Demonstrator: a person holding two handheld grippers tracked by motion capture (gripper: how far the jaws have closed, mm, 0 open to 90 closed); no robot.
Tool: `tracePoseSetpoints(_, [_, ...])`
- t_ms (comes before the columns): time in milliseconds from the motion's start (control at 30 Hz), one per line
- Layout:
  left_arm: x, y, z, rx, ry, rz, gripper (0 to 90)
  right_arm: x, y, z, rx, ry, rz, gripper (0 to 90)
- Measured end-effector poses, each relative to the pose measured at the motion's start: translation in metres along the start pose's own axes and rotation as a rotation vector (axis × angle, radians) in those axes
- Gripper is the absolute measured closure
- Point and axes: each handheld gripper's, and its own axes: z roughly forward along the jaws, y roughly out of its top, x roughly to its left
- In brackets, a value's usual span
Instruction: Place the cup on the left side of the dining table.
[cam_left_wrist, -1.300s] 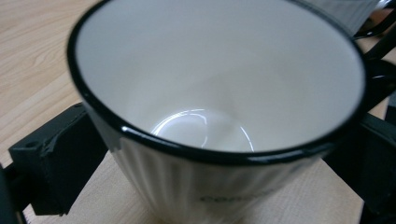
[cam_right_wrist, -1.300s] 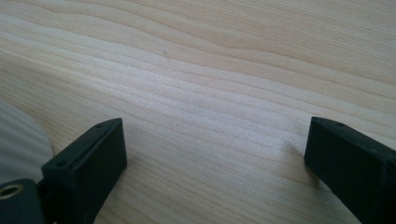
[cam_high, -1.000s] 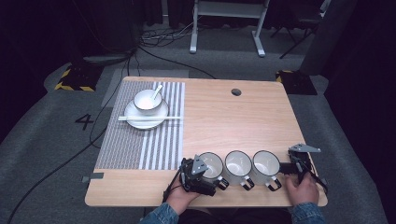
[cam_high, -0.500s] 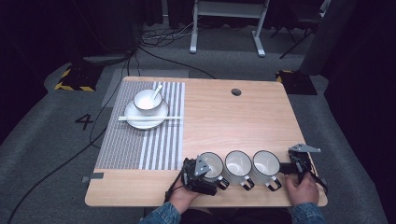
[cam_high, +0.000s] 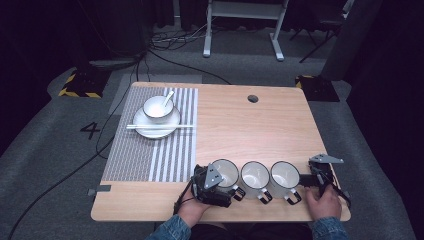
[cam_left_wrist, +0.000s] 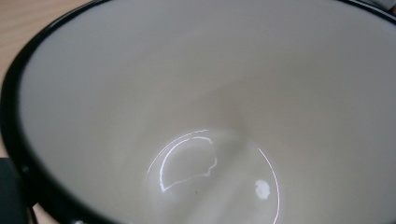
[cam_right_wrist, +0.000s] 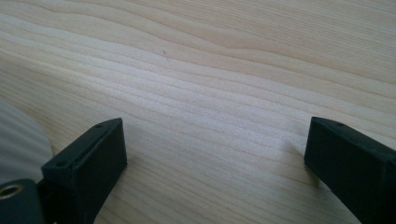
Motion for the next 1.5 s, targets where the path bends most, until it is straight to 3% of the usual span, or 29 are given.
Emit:
tracePoseSetpoints(33, [-0.001,0.003,-0.003,0.007,-0.005,0.002,2.8,0.000,0.000,0.000,0.000,0.000,0.000,5.7])
tracePoseSetpoints(67, [-0.002,0.009,-0.007,0.016,-0.005,0.030,2.8,0.000,0.000,0.000,0.000,0.000,0.000,5.7])
tracePoseSetpoints(267, [-0.005,0.028,-0.023,0.030,0.013,0.062,2.8,0.000,0.000,0.000,0.000,0.000,0.000,5.7])
tracePoseSetpoints(400, [-0.002,0.036,-0.029,0.038,0.016,0.065,2.8,0.000,0.000,0.000,0.000,0.000,0.000,5.7])
tracePoseSetpoints(633, [0.009,0.054,-0.037,0.013,0.046,0.022,2.8,0.000,0.000,0.000,0.000,0.000,0.000,5.7])
tracePoseSetpoints(800, [0.021,0.073,-0.041,-0.003,0.114,0.035,2.8,0.000,0.000,0.000,0.000,0.000,0.000,5.7])
tracePoseSetpoints(867, [0.026,0.079,-0.043,-0.003,0.120,0.035,2.8,0.000,0.000,0.000,0.000,0.000,0.000,5.7])
tracePoseSetpoints(1067, [0.042,0.086,-0.050,-0.047,0.151,-0.012,2.8,0.000,0.000,0.000,0.000,0.000,0.000,5.7])
tracePoseSetpoints(1167, [0.049,0.082,-0.053,-0.121,0.225,-0.045,2.8,0.000,0.000,0.000,0.000,0.000,0.000,5.7])
tracePoseSetpoints(1233, [0.054,0.079,-0.053,-0.151,0.251,-0.086,2.8,0.000,0.000,0.000,0.000,0.000,0.000,5.7])
tracePoseSetpoints(1267, [0.061,0.075,-0.054,-0.153,0.256,-0.117,2.8,0.000,0.000,0.000,0.000,0.000,0.000,5.7])
tracePoseSetpoints(1500, [0.081,0.065,-0.057,-0.142,0.318,-0.174,2.8,0.000,0.000,0.000,0.000,0.000,-0.001,5.7])
